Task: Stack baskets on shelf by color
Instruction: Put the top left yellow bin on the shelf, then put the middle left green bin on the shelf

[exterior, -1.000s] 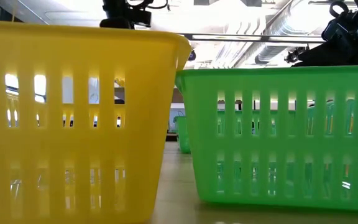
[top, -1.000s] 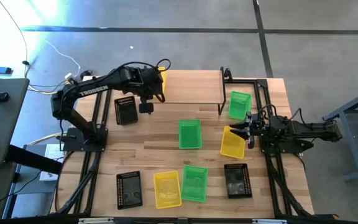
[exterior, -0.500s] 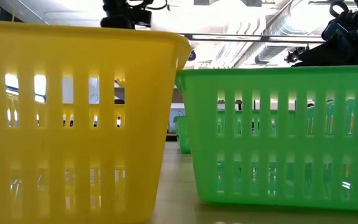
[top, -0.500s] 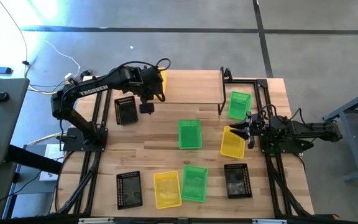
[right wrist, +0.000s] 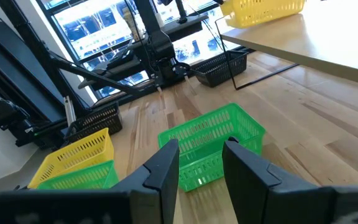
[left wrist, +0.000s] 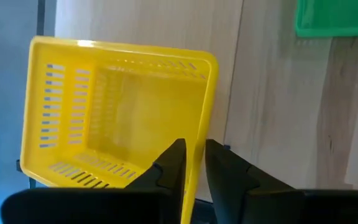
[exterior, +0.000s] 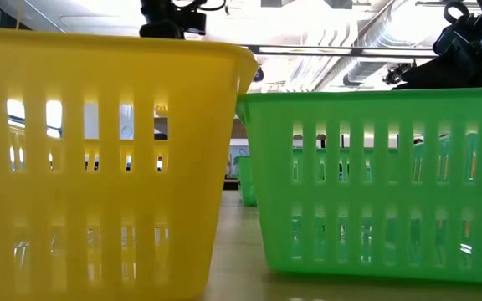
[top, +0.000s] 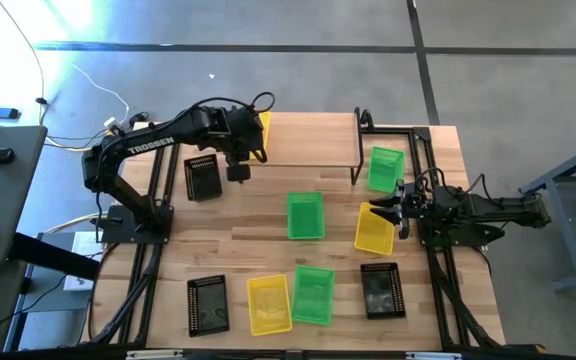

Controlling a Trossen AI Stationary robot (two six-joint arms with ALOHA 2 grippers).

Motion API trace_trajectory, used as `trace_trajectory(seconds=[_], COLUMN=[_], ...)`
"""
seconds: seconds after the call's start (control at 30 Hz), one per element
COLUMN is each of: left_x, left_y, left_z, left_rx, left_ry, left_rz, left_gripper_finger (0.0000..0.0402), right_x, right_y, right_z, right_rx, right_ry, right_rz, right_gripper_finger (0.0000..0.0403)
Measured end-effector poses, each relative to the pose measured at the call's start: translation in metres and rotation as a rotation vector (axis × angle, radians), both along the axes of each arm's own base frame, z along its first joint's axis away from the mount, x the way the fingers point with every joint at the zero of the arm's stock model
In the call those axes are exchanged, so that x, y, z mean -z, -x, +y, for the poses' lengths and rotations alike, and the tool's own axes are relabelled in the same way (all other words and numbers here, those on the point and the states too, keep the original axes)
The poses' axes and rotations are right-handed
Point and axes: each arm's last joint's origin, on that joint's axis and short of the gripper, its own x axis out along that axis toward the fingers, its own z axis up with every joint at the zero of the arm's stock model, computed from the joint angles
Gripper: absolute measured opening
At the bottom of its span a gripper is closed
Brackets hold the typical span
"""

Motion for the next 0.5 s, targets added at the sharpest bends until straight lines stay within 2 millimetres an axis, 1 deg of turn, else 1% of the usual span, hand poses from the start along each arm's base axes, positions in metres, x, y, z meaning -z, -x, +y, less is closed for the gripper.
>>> trace_trajectory(seconds=[0.33,0.5], left_x=[-0.0007,-0.0008], left_y=[-0.0017,-0.0016], left_z=[0.0006,0.0004], left_rx=[-0.004,-0.08], left_ry=[-0.002,0.019], left_rz=[-0.023,-0.055], left_gripper_finger=[0.0082,0.01], right_x=[0.0,0.0], right_y=[0.0,0.0], right_z=[0.0,0.0], right_rx=[0.0,0.0], right_ry=[0.0,0.0], right_rz=[0.0,0.0], right_gripper_finger=[0.011,0.011])
